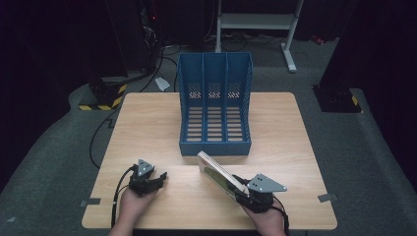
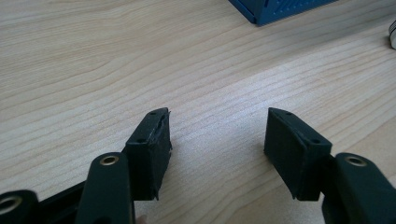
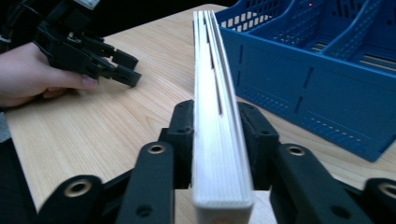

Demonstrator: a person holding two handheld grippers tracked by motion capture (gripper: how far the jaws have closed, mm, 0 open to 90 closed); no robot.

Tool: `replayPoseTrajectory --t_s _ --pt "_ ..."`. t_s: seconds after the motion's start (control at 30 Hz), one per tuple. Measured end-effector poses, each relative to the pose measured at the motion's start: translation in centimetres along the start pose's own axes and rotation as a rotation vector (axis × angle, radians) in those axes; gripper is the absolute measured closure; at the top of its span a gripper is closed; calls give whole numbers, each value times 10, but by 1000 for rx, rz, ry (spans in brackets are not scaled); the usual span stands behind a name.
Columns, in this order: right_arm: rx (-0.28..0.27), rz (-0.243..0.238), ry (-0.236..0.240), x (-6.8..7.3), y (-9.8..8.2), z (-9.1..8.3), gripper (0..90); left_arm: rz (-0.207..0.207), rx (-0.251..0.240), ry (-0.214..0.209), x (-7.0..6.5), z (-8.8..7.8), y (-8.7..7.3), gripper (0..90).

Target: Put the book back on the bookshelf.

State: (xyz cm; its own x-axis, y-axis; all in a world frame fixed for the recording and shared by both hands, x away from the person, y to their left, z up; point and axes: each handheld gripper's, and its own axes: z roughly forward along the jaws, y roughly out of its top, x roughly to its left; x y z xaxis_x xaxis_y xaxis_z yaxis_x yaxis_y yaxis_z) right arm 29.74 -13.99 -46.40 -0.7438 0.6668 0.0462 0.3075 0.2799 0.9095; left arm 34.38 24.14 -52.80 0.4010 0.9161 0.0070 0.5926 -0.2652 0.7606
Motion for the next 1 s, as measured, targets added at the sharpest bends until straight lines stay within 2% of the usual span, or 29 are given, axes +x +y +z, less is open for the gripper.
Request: replayPoseTrajectory --t_s 0.27,0.5,0.7,1.0 --pt "22 15 -24 3 3 4 699 2 -2 3 0 0 0 404" --pt "32 0 -58 6 4 4 750 0 0 -1 0 0 0 404" --pt "21 15 -60 5 6 2 754 0 1 -3 0 0 0 404" --pt "7 9 -58 6 12 -7 755 0 1 -3 0 0 0 404"
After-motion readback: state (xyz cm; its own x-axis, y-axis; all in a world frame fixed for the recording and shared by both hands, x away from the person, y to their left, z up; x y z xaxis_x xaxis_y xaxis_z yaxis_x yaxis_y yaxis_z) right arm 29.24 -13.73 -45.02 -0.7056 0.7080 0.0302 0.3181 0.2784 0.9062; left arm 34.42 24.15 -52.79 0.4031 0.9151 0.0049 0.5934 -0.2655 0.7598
